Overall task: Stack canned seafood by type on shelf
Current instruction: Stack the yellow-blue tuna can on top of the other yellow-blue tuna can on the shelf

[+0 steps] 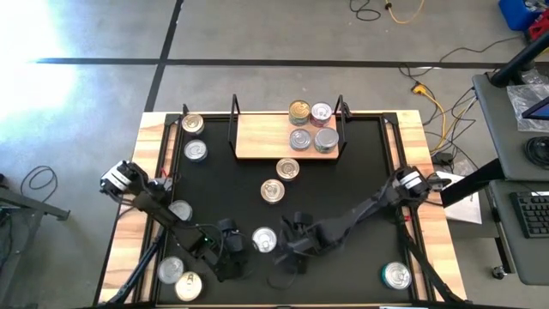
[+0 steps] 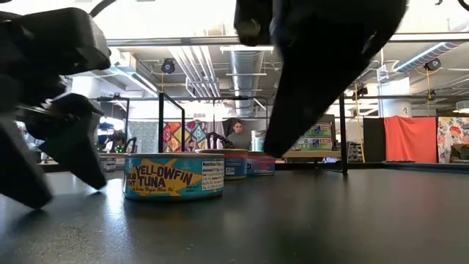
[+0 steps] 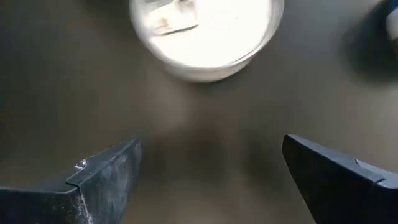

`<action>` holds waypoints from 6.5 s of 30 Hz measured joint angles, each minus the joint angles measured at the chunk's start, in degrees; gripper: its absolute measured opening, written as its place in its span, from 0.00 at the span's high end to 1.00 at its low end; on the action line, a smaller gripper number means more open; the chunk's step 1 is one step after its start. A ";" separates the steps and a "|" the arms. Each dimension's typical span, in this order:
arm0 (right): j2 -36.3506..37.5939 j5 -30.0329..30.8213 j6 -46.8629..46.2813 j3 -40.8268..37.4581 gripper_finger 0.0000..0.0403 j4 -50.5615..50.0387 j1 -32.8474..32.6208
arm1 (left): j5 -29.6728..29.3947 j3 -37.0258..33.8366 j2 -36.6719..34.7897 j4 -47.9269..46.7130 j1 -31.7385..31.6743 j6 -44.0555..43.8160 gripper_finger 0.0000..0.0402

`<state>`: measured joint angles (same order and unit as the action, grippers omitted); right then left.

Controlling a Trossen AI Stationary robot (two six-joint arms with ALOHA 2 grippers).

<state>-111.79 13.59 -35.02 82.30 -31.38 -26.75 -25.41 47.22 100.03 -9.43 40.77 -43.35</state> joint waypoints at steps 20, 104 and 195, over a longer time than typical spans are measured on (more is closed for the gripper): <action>-9.33 13.13 -26.29 9.58 0.05 1.53 -8.17 | 7.48 -1.69 -8.48 -11.41 -7.12 27.51 0.04; -32.50 28.18 -43.55 37.92 0.01 -21.54 -2.27 | 18.95 -3.74 2.92 18.29 -23.25 41.74 0.15; -31.54 52.37 -16.05 26.12 0.01 8.46 -3.03 | 27.72 -0.15 3.01 10.89 -21.96 68.18 0.16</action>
<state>-143.33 65.97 -51.06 108.42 -22.92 -29.78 2.31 47.07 103.04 1.45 18.81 24.84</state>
